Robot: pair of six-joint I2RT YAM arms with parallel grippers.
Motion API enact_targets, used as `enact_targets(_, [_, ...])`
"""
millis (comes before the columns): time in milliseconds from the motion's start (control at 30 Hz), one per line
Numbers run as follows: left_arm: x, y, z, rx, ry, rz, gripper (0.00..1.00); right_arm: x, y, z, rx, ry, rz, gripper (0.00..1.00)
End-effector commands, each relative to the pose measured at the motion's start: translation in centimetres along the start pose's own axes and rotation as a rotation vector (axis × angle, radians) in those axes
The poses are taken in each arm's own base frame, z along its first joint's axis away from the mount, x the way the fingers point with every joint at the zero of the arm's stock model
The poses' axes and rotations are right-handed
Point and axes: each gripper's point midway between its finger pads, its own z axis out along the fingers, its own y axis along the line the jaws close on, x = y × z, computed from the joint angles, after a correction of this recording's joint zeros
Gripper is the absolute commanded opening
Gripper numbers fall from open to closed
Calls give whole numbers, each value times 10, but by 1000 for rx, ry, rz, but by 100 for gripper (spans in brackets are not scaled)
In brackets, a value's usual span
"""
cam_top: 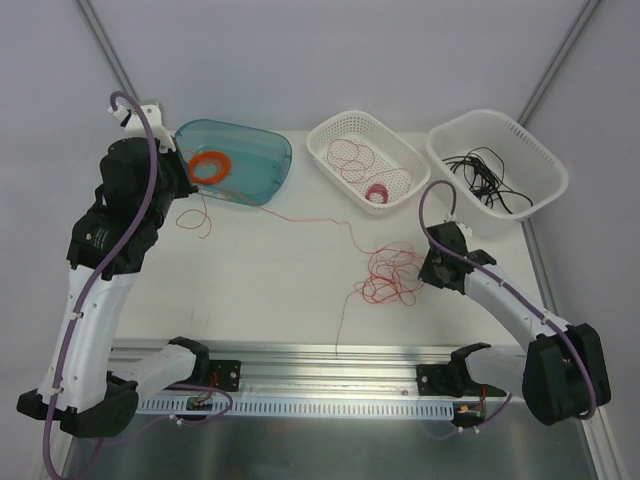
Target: Untangle the cables
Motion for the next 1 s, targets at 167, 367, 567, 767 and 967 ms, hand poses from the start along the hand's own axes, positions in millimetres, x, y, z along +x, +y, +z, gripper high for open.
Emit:
enact_targets(167, [-53,53,-13,-205,-107,-10,0,3,-42,-4,26,44,105,1])
enact_targets(367, [-50,16,-1,-6,-67,-24,0,1,-29,-3,-50,51,112,1])
enact_targets(567, [-35,-1,7,80,-20,-27,0,1,-17,-5,-103,67,73,14])
enact_targets(767, [-53,-13,8,131,-49,-64,0,-6,-6,-18,-143,31,11,42])
enact_targets(967, [-82,-33,19,201,-84,-96,0,-16,-1,-39,-191,-16,-28,84])
